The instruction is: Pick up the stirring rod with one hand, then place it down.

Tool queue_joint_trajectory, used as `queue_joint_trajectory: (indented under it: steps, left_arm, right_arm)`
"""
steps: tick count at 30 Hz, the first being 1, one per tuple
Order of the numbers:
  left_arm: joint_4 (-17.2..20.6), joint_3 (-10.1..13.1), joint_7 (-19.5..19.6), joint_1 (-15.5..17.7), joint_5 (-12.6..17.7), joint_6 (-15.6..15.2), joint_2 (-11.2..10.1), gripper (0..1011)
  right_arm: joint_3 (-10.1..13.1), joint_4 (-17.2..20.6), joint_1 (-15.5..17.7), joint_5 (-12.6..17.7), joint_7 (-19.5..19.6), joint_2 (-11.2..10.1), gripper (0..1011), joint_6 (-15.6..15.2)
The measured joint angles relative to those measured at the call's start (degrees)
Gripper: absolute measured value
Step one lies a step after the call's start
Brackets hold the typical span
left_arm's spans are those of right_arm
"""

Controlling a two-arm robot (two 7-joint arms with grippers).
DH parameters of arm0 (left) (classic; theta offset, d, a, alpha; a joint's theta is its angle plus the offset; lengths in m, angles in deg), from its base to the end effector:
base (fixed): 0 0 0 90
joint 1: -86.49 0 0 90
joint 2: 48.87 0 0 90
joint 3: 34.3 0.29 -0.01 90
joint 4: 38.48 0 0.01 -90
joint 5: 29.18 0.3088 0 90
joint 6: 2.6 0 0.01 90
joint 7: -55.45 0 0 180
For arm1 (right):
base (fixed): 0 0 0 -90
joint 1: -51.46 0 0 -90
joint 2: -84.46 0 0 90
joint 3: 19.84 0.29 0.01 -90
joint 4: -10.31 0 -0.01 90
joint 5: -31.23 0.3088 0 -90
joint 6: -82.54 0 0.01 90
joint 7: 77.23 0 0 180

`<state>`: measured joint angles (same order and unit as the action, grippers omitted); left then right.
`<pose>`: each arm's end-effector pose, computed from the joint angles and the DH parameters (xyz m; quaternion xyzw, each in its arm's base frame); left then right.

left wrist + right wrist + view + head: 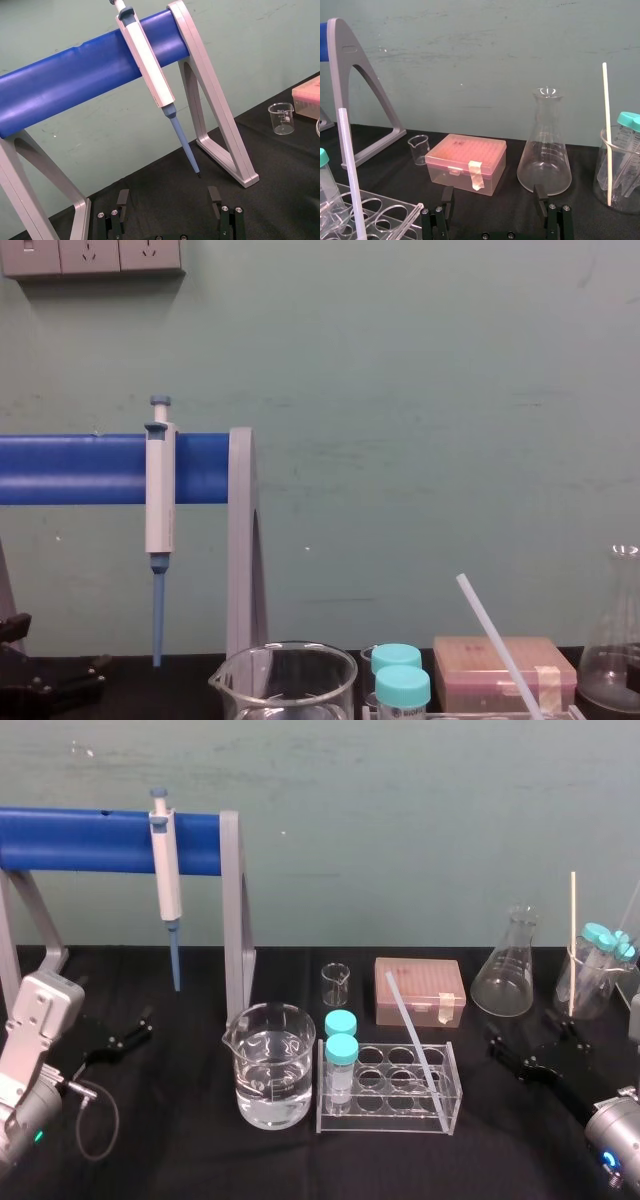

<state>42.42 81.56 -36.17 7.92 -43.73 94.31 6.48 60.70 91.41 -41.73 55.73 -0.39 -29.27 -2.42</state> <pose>0.3581 0.0827 -0.3023 0.1415 -0.1325 0.5799 0.7913 0.3376 -0.0919 -0.3219 -0.0195 0.0261 -0.5865 0.8093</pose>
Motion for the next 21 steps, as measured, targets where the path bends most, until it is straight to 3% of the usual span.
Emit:
queue_joint_trajectory:
  steps: [21]
  left_arm:
    - [0.00,0.00,0.00,0.00,0.00,0.00,0.00,1000]
  right_arm:
    - [0.00,0.20,-0.02,0.07,0.06,-0.09,1002,0.28]
